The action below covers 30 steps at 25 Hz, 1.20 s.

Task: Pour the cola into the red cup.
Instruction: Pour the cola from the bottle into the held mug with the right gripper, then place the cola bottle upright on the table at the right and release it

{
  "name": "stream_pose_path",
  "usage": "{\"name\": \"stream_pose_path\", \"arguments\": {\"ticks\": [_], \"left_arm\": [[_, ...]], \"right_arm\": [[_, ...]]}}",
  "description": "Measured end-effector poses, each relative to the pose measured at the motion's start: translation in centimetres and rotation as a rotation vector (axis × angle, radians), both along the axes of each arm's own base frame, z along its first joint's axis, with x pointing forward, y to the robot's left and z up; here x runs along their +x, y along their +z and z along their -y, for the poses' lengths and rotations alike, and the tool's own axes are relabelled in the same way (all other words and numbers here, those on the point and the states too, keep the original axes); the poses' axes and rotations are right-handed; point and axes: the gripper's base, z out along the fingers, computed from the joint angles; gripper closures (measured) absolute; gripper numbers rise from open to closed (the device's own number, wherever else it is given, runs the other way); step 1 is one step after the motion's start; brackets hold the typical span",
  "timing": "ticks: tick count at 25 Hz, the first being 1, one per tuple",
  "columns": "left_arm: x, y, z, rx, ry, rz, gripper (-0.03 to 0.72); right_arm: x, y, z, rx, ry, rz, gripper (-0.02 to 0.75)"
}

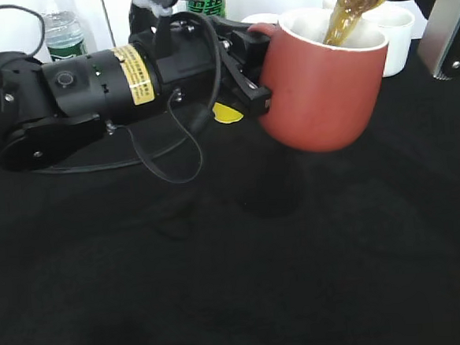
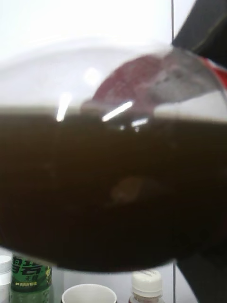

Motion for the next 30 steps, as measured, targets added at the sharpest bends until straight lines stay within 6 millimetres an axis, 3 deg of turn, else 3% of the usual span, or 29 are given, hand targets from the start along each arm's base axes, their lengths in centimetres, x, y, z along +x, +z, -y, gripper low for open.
{"name": "stream_pose_path", "arguments": {"ticks": [11,18,21,25,28,30], "left_arm": [[-0.1,0.1,0.0,-0.012,-0.010,0.007,0.578],[-0.3,1.2,0.1,-0.130,-0.037,0.036,0.578],[0.0,1.8,-0.2,-0.204,-0.020,0.041,0.580],[1.4,2.0,-1.8,-0.222,0.033,0.053,0.597],[2.8,2.0,-3.5,-0.218,0.089,0.061,0.598],[4.3,2.0,-5.7,-0.205,0.149,0.077,0.598]], "right_arm": [[0.1,0.1,0.2,0.022,-0.017,-0.005,0.245],[0.1,0.2,0.3,0.384,0.032,-0.247,0.245],[0.2,0.2,0.3,0.631,0.079,-0.417,0.245],[0.2,0.2,0.3,0.933,0.139,-0.630,0.245],[0.2,0.2,0.3,0.959,0.144,-0.648,0.245],[0.2,0.2,0.4,0.963,0.145,-0.648,0.245]]}}
